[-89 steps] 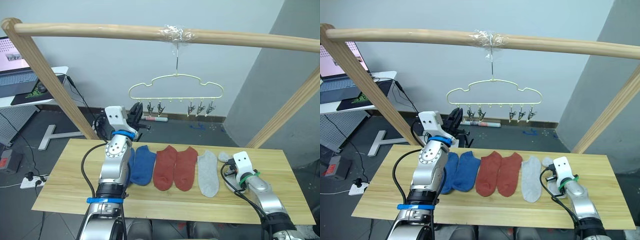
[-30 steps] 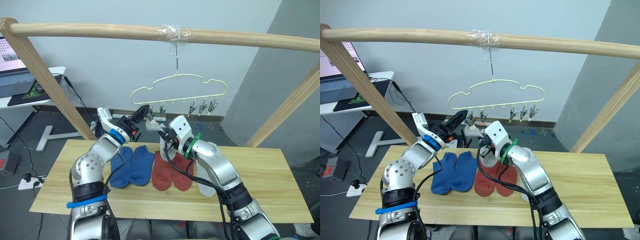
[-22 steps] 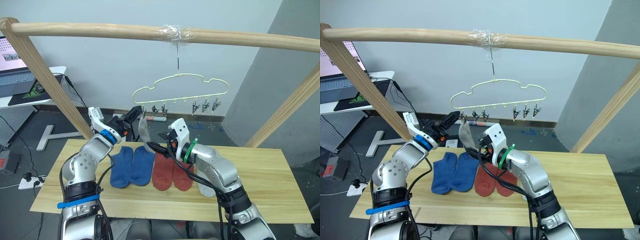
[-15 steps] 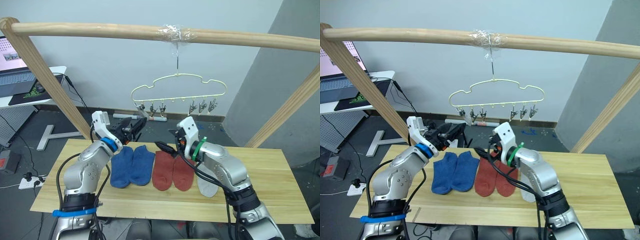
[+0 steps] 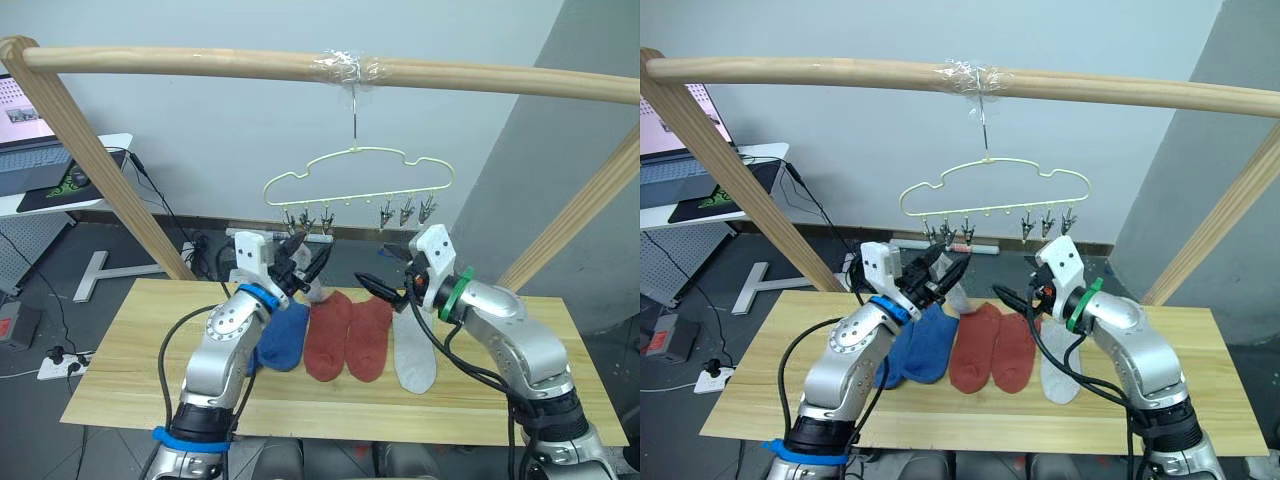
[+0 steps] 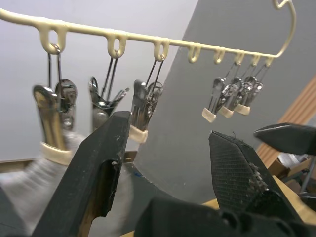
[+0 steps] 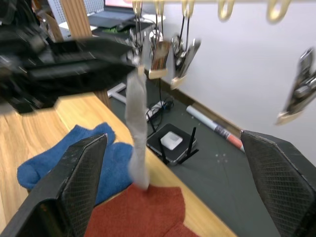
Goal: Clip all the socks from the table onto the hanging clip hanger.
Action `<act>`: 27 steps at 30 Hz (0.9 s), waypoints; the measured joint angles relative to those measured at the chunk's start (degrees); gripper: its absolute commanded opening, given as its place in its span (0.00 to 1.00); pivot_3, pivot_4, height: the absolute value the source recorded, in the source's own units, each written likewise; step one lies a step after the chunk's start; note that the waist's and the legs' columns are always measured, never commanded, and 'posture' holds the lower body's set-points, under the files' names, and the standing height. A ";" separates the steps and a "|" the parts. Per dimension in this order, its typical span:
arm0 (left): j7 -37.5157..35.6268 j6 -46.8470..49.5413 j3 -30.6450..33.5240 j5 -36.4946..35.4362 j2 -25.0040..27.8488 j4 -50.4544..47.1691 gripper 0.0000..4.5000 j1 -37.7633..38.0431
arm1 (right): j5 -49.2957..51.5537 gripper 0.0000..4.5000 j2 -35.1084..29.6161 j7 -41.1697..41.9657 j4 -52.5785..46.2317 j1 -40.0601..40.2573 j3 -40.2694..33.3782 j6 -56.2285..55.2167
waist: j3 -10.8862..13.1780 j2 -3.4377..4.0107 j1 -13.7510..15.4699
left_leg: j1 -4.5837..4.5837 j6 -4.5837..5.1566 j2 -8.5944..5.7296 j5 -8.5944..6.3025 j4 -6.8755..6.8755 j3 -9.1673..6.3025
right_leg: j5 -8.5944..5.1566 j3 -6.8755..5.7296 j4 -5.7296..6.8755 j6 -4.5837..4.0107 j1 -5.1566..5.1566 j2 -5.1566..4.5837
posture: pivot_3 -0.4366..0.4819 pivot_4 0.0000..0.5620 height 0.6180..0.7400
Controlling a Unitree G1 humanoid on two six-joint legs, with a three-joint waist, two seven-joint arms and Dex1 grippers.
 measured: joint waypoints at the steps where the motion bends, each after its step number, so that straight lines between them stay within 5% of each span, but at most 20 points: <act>1: 0.27 -0.95 0.05 0.55 -0.26 0.44 0.51 -0.31 | 0.63 1.00 -0.05 -0.01 -0.25 0.00 -0.25 0.30 | 0.00 0.00 -0.07 | 0.00 0.00 0.00 0.00 0.00 0.00 | 0.00 0.01 0.00 0.00 0.00 0.00 | 0.56 0.14 1.00; 4: 0.49 -2.19 0.09 1.70 -0.38 2.20 0.31 -1.25 | 1.15 1.00 -0.07 -0.29 -1.22 -0.76 -0.68 1.03 | 0.00 0.01 -0.11 | 0.00 0.00 0.00 0.00 0.00 0.00 | 0.00 0.01 0.00 0.00 0.00 0.00 | 0.56 0.14 1.00; 27: 5.45 -8.64 1.39 7.56 -2.87 13.62 0.31 -4.49 | 7.36 1.00 -2.50 0.36 -4.80 -6.19 -1.00 5.15 | -0.03 0.00 -0.11 | 0.00 0.01 -0.01 0.00 0.07 -0.03 | 0.01 -0.03 0.05 0.01 0.04 0.00 | 0.54 0.14 1.00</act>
